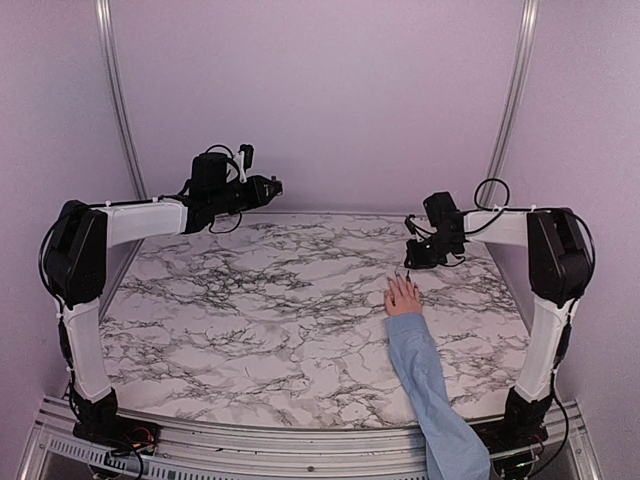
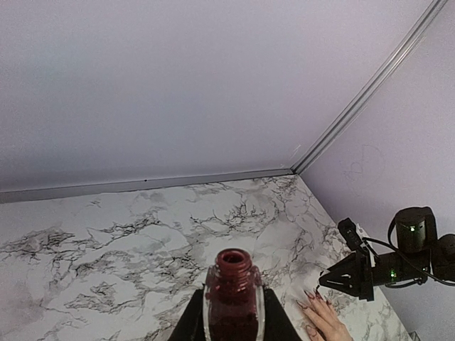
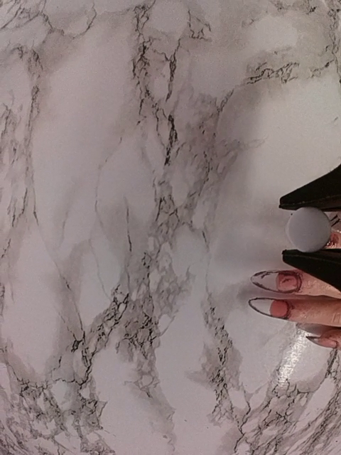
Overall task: Paint the nails
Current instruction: Paint the nail polish on the nail.
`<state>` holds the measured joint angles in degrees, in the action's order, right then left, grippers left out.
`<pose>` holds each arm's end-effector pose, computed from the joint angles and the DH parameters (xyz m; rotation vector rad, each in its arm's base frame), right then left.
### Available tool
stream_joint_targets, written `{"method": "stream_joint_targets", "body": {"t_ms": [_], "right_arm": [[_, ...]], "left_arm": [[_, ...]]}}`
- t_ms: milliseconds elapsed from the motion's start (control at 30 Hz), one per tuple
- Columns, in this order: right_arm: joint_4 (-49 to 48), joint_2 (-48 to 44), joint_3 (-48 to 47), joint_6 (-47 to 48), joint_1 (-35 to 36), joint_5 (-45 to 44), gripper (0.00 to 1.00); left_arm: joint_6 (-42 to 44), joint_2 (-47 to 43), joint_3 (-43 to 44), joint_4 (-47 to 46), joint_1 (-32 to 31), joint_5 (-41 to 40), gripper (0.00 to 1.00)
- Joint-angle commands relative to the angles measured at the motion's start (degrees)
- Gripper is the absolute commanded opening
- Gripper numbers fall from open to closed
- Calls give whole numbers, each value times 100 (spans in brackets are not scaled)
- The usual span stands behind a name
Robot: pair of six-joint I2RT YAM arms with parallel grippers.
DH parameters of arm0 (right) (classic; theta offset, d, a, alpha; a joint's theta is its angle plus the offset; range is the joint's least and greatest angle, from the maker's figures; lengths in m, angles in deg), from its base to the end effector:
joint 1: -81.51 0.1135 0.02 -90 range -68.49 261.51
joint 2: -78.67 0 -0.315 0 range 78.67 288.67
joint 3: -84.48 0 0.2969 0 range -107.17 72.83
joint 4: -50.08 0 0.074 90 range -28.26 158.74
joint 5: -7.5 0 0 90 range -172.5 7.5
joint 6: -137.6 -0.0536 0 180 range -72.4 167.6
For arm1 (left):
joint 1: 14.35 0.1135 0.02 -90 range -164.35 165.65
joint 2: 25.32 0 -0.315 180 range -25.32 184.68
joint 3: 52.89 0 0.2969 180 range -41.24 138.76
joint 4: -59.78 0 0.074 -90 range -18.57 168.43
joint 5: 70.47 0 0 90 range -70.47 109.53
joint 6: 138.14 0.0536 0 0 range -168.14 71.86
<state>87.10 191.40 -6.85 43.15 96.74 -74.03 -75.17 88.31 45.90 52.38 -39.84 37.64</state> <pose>0.4656 0.1349 0.1875 -0.2991 2.5891 0.3160 0.4957 -0.2548 0.3099 0.2239 1.7733 -0.9406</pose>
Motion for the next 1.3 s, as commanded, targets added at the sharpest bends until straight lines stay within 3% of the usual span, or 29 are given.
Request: {"method": "stream_joint_targets", "body": {"t_ms": [0,933,1267], "right_arm": [[-5,88,-257,-12,41,-108,0],[218,132,-753,28,60,-128,0],[-165,-480,134,-10,-64,414,0]], "left_arm": [[31,52,49,-231,32,60,0],[40,68,32,-240,125,141,0],[40,12,-20,-248,124,160,0]]}}
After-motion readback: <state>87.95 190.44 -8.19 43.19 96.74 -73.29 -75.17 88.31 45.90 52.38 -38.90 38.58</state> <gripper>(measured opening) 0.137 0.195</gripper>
